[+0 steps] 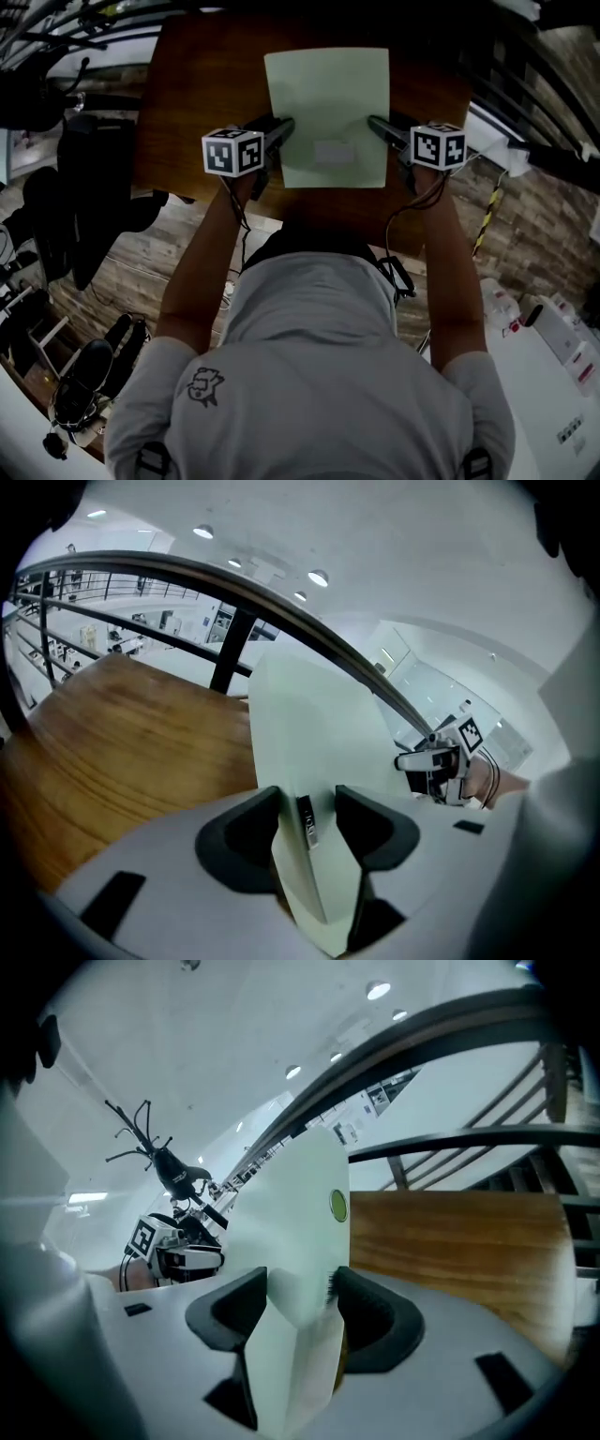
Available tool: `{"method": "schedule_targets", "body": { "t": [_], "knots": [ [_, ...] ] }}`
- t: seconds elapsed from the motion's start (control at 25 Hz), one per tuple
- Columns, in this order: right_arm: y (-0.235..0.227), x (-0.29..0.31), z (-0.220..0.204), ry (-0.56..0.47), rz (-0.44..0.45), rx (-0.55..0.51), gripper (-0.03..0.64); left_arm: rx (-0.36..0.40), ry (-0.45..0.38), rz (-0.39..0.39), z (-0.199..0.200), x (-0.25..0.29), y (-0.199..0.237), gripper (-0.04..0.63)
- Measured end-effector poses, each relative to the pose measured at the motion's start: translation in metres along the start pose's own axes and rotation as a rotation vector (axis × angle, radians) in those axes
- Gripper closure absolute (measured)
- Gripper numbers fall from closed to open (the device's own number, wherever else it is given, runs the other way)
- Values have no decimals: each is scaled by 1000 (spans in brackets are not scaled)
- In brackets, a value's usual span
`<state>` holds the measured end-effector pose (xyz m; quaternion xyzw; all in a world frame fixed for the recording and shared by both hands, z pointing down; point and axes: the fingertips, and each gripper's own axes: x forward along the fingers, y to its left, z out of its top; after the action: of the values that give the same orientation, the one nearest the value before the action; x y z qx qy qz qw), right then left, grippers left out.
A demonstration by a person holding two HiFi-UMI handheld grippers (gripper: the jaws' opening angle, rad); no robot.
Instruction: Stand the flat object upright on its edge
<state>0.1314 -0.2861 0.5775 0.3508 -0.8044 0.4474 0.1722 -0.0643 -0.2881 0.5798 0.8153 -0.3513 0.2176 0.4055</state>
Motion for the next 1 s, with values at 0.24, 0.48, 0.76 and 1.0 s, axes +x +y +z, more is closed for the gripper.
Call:
{"method": "schedule_targets", "body": {
  "t": [0.24, 0.48, 0.76, 1.0],
  "knots": [
    [31, -38, 38, -178, -43, -79, 378, 165, -68, 14, 47, -31, -29, 397],
    [65, -67, 73, -322, -99, -191, 379, 292, -140, 17, 90, -57, -48, 399],
    [97, -70, 90, -476, -166, -291, 379, 400, -233, 33, 115, -79, -41, 402],
    [103, -80, 100, -570, -199, -329, 379, 492, -321, 39, 138, -87, -53, 402]
  ]
}}
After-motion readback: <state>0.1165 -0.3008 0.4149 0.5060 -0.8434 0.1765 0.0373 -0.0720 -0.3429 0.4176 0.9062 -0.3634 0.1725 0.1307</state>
